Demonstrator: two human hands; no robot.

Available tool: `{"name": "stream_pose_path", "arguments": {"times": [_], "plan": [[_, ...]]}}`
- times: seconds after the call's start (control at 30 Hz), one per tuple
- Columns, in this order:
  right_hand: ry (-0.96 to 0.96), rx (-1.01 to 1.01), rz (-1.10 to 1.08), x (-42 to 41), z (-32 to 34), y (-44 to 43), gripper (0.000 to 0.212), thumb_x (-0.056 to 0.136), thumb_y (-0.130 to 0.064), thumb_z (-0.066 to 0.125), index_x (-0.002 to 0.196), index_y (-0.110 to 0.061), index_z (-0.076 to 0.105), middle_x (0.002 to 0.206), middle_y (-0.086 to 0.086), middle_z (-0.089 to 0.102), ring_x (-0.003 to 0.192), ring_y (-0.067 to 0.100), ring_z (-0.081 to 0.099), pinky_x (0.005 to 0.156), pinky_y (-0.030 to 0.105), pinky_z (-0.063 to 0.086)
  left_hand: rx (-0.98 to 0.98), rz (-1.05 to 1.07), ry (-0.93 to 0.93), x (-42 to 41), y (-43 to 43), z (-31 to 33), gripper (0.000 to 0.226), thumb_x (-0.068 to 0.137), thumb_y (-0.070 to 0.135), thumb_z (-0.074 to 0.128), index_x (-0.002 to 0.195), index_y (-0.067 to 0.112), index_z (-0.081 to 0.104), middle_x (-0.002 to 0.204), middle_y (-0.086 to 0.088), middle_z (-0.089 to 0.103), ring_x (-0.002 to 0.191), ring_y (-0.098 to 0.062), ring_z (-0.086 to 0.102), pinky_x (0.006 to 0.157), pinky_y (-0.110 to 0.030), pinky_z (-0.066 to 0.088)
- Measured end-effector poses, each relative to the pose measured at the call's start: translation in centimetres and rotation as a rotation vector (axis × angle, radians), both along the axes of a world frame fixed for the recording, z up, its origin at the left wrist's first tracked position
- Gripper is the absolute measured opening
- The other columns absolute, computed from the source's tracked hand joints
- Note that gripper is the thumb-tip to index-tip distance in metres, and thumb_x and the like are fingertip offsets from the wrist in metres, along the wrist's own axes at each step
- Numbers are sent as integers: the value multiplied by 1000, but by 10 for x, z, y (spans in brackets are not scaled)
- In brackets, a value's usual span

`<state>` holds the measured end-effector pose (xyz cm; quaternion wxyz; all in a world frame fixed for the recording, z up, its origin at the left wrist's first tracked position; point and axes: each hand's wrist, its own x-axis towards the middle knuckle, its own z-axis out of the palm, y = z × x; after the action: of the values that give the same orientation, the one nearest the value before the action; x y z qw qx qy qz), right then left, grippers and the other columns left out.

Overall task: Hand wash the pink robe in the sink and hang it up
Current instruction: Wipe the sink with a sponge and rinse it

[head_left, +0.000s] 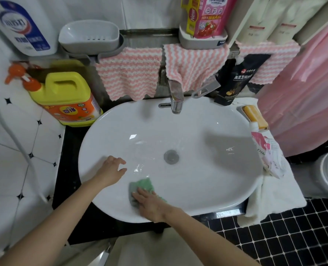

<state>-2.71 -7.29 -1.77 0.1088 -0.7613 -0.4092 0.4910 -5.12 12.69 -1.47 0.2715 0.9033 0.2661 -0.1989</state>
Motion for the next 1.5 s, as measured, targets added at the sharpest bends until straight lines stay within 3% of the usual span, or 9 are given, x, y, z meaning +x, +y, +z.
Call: {"name": "stream_pose_path", "arguments": {"times": [0.23, 0.5, 0.83, 1.0, 1.1, 1.17, 1.23, 1.3, 1.5], "plan": [[-75, 137, -80, 16, 1, 6, 47, 96, -10, 42, 142, -20, 44, 151, 5, 36, 132, 31, 35, 112, 32, 23, 5, -209, 142, 37, -36, -2, 45, 96, 14, 40, 139, 28, 36, 127, -13, 36, 121, -27, 38, 104, -34, 36], [-277, -132, -203, 55, -8, -56, 57, 90, -27, 49, 145, -28, 33, 139, 4, 39, 127, 29, 38, 106, 39, 34, 105, -446, 341, 120, -93, -20, 70, 92, 4, 33, 150, 34, 9, 143, -15, 33, 129, -31, 38, 102, -38, 35], [-677, -336, -430, 94, -8, -139, 51, 93, -37, 43, 141, -22, 37, 136, 3, 40, 126, 24, 37, 104, 36, 31, 138, -519, 432, 152, -108, -26, 58, 97, 17, 40, 149, 28, 16, 135, -10, 48, 120, -28, 51, 92, -32, 42], [-772, -196, -421, 104, -25, -158, 48, 40, -35, 90, 79, -15, 73, 108, 10, 70, 89, 25, 71, 71, 46, 56, 110, -493, 396, 146, -103, -29, 57, 97, 22, 40, 149, 27, 19, 138, -11, 46, 121, -28, 50, 93, -31, 41], [-709, -225, -402, 116, -29, -151, 47, 88, -26, 57, 131, -7, 52, 152, 5, 31, 138, 24, 37, 109, 49, 30, 73, -455, 327, 142, -99, -27, 51, 95, 21, 38, 145, 27, 26, 133, -10, 49, 117, -30, 52, 89, -31, 41], [-725, -224, -397, 126, -39, -154, 59, 90, -25, 58, 144, -11, 39, 154, 8, 30, 143, 26, 26, 114, 49, 21, 69, -433, 294, 136, -94, -24, 48, 96, 22, 38, 142, 26, 28, 130, -10, 51, 116, -30, 52, 87, -32, 41], [-659, -238, -365, 138, -43, -157, 81, 46, -25, 92, 121, -12, 65, 123, 12, 64, 117, 29, 60, 91, 54, 48, 72, -397, 267, 127, -88, -20, 46, 96, 23, 38, 142, 26, 28, 128, -9, 52, 116, -29, 52, 86, -32, 41], [-678, -210, -402, 149, -58, -160, 96, 12, -22, 94, 106, -16, 72, 103, 7, 72, 95, 27, 70, 74, 48, 55, 75, -344, 234, 114, -81, -18, 47, 97, 26, 40, 142, 25, 27, 126, -9, 55, 113, -28, 54, 85, -31, 42], [-767, -189, -403, 168, -32, -144, 60, 44, -17, 88, 102, -20, 73, 110, 12, 61, 89, 32, 51, 68, 40, 52, 109, -184, 187, 63, -64, -11, 45, 99, 34, 38, 139, 19, 27, 111, -9, 61, 108, -26, 58, 81, -30, 44]]}}
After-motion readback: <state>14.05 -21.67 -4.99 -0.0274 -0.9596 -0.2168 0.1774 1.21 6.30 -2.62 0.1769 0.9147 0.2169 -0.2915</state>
